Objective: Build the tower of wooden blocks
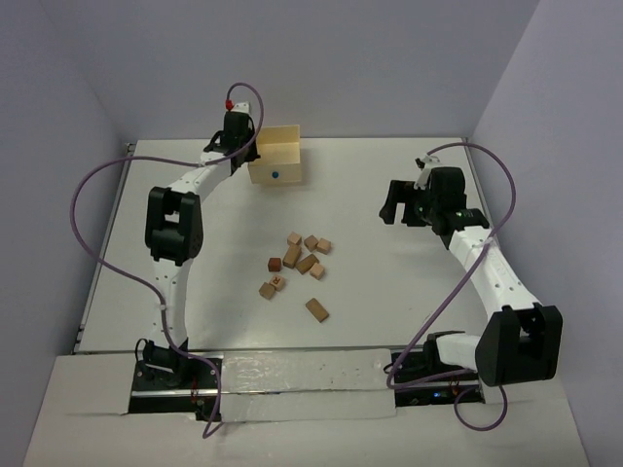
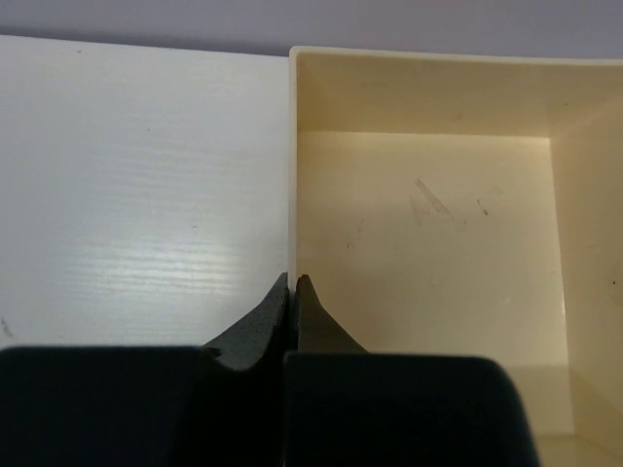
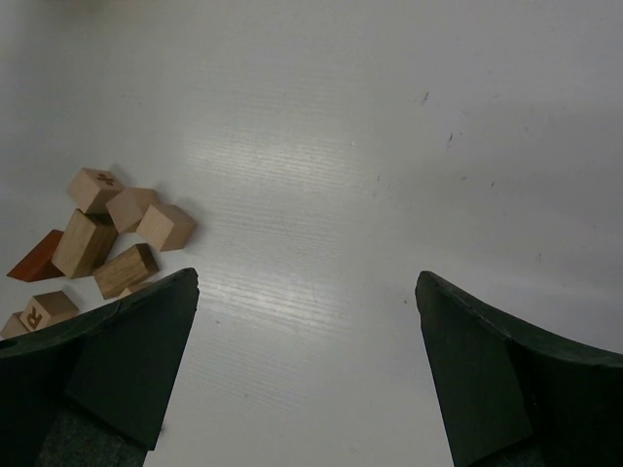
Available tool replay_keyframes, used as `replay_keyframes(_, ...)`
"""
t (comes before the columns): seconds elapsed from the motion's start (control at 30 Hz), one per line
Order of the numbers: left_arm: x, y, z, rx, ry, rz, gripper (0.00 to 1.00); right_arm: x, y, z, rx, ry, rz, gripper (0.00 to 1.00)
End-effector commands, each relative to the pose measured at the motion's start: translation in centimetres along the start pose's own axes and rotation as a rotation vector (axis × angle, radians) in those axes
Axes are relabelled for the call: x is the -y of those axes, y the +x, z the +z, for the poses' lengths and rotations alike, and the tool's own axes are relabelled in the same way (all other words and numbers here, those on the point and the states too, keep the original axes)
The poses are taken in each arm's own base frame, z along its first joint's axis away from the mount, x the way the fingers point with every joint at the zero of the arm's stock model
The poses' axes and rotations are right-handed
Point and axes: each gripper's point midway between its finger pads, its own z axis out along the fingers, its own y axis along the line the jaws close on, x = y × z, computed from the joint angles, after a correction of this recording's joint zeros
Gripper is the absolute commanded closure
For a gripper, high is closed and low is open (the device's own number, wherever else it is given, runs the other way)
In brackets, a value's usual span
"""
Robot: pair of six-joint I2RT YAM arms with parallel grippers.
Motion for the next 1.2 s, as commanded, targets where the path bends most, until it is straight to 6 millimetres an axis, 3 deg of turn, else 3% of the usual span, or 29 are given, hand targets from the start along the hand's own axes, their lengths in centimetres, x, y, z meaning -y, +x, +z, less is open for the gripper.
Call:
replay_keyframes(0.0,1.2,-4.9,1.3,0.169,0.013,-0.071,1.00,-0.7,-3.1,-0.2,0.064,-0.020,0.004,0.00)
replay_keyframes(0.33,0.9,-3.4,4.8,0.180,-0.007,-0.019,1.00,-0.7,-2.9,1.0,0.038,-0.030,0.013,0.00)
replay_keyframes(0.9,2.5,-3.9,6.2,0.216,0.079,0.030,0.92,-0.5,-2.4,2.0,0.007,-0.032,0.028,0.00)
replay_keyframes(1.07,2.5,-4.1,6.4,0.222,0.078,0.018,0.83,-0.5,-2.3,2.2,-0.003,-0.033,0.032,0.00)
replay_keyframes(1.17,2.5,-4.2,6.4,0.224,0.075,0.016,0.67,-0.6,-2.4,2.1,-0.005,-0.032,0.031,0.00)
